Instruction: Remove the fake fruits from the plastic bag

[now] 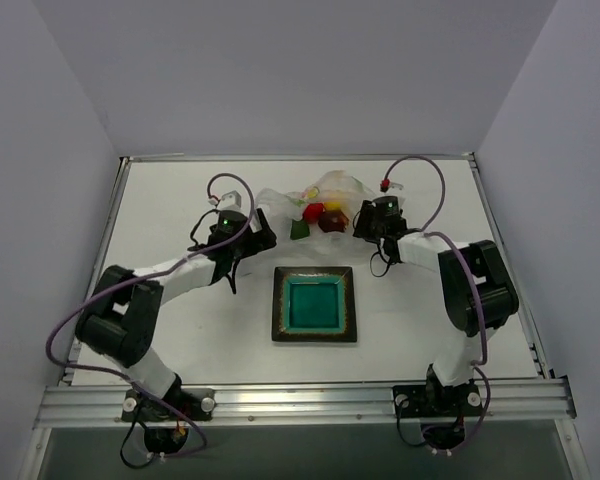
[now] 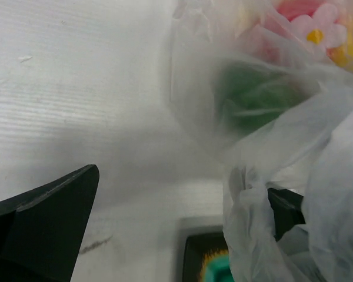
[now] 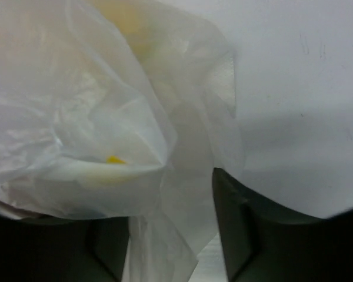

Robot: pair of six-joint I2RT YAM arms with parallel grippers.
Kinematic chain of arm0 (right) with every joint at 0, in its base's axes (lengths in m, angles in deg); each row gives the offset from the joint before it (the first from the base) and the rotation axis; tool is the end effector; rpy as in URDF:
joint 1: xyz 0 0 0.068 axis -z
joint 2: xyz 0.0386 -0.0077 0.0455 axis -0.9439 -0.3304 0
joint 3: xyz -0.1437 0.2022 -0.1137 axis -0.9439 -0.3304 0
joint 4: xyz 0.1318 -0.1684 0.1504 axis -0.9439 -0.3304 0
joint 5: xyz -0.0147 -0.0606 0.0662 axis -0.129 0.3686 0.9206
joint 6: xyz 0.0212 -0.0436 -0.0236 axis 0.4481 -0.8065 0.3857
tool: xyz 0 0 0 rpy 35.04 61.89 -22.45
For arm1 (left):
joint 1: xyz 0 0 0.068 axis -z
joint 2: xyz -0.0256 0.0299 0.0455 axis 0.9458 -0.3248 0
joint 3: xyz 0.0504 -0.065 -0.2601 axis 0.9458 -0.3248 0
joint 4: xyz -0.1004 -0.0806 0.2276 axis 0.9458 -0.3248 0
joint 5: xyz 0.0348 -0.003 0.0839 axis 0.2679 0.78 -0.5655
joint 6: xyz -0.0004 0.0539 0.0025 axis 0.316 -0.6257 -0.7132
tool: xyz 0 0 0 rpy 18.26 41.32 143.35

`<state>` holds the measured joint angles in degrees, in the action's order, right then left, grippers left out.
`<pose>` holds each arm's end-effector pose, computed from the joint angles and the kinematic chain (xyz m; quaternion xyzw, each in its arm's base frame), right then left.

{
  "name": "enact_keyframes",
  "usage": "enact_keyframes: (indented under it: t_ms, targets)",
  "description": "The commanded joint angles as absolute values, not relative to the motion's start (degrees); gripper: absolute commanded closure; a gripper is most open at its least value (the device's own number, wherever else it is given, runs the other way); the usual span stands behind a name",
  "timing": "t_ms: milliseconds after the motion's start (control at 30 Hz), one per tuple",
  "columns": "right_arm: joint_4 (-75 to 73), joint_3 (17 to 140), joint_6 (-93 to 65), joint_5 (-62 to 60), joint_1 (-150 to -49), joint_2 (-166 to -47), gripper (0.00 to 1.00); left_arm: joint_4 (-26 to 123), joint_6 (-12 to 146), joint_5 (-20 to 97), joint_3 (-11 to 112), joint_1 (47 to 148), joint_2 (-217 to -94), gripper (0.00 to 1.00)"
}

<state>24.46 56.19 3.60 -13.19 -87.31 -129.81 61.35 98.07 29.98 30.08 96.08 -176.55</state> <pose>0.3696 0.1075 0.1692 0.0773 0.8450 0.1563 0.5056 0.3272 -0.1527 0.1921 -0.1300 0.8543 -0.2778 0.4197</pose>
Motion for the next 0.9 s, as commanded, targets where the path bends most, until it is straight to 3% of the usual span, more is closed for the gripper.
enact_keyframes:
  t_ms: [0,67,100,233,533,600,633,700,767,867]
  targets:
    - [22.02,57.67,2.62,-16.03,-88.02,-122.89,0.45,58.11,97.58,27.69,28.41,97.23,-165.27,0.03]
    - [21.4,57.58,3.05,-16.3,-88.11,-121.23,0.39,53.11,96.35,26.1,27.34,98.11,-159.4,0.01]
    - [21.14,57.41,3.14,-16.3,-88.11,-120.78,0.31,51.0,95.74,25.58,26.99,98.38,-157.36,0.03]
    - [20.34,56.0,3.67,-16.91,-88.37,-117.62,0.22,39.23,93.54,23.46,25.49,99.52,-148.83,0.06]
    - [15.87,55.38,1.83,-17.09,-88.9,-107.16,0.2,26.55,90.37,28.2,27.42,101.62,-135.73,0.04]
    - [14.2,55.56,1.3,-17.26,-89.43,-104.44,0.17,25.24,90.54,28.91,30.48,103.03,-133.27,0.19]
    - [13.58,55.73,0.52,-17.61,-89.69,-103.38,0.16,25.05,90.54,28.82,31.98,106.26,-132.39,0.32]
    - [12.09,56.09,-0.37,-20.23,-91.44,-100.57,0.13,25.4,88.53,26.64,37.75,110.92,-131.59,0.43]
    - [10.94,56.7,-1.51,-22.0,-93.46,-98.38,0.13,24.18,84.69,21.45,42.52,117.84,-134.73,0.49]
    - [9.8,58.02,-2.74,-24.91,-95.49,-96.18,0.13,21.54,80.1,14.86,51.75,122.62,-143.15,0.49]
